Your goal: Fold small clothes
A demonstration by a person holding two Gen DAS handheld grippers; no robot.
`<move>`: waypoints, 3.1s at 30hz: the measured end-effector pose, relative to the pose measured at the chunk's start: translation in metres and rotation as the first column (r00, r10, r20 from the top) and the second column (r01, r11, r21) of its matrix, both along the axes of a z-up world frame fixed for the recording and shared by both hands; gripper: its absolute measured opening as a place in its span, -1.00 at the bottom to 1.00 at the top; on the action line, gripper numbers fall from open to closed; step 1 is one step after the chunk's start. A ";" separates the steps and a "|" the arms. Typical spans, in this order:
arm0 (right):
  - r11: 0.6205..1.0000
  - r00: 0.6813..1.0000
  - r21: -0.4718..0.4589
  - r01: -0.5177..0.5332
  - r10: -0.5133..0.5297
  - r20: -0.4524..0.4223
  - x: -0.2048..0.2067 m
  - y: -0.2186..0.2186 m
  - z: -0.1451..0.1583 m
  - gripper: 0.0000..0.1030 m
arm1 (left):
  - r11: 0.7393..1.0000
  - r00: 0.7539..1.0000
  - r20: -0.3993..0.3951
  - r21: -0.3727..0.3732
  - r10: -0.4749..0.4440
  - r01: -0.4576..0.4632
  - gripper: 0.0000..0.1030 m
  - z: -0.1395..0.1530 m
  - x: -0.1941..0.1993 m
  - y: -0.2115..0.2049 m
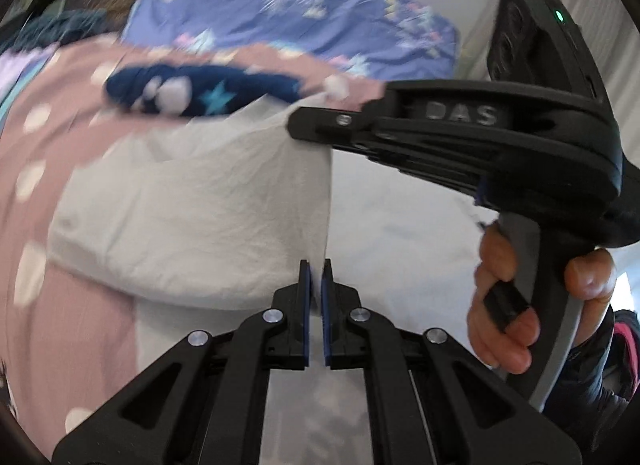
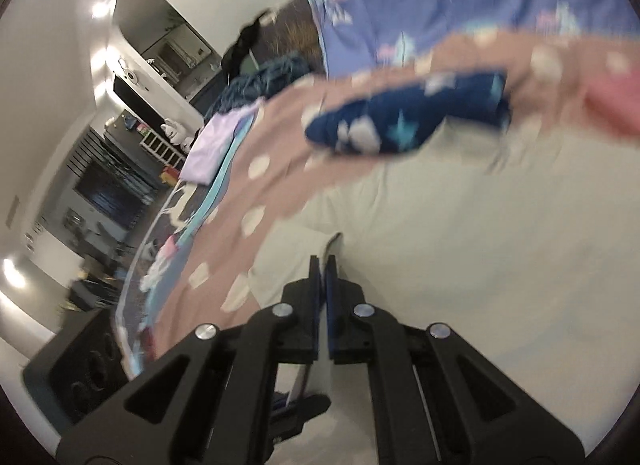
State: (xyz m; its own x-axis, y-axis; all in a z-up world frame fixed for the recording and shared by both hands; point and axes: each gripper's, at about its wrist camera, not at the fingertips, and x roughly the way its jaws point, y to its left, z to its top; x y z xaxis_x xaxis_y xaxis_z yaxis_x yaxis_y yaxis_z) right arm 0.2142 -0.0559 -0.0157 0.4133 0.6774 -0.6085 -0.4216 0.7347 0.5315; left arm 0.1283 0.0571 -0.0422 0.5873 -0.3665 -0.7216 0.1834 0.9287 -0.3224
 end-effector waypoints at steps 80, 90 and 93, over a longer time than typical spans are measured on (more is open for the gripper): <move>0.844 0.995 -0.530 -0.080 0.096 0.004 0.140 0.228 -0.106 -0.98 | 0.987 0.983 -0.086 -0.007 0.160 -0.161 -1.00 -0.101 0.042 0.134; 0.896 0.987 -0.440 -0.062 0.120 0.105 0.103 0.137 -0.046 -0.61 | 0.981 0.984 0.023 -0.090 0.177 -0.174 -0.97 -0.084 0.026 0.158; 0.903 0.987 -0.430 -0.016 0.083 0.136 0.077 0.072 -0.037 -0.61 | 0.972 0.988 0.067 -0.200 0.137 -0.122 -0.70 -0.079 0.024 0.151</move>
State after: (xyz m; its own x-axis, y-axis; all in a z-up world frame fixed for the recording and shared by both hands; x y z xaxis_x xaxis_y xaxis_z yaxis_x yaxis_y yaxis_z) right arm 0.2910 0.0161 -0.0529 0.4933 0.3884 -0.7783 -0.5125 0.8528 0.1007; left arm 0.1524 0.2078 -0.1211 0.6918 -0.4123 -0.5928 0.0981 0.8670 -0.4886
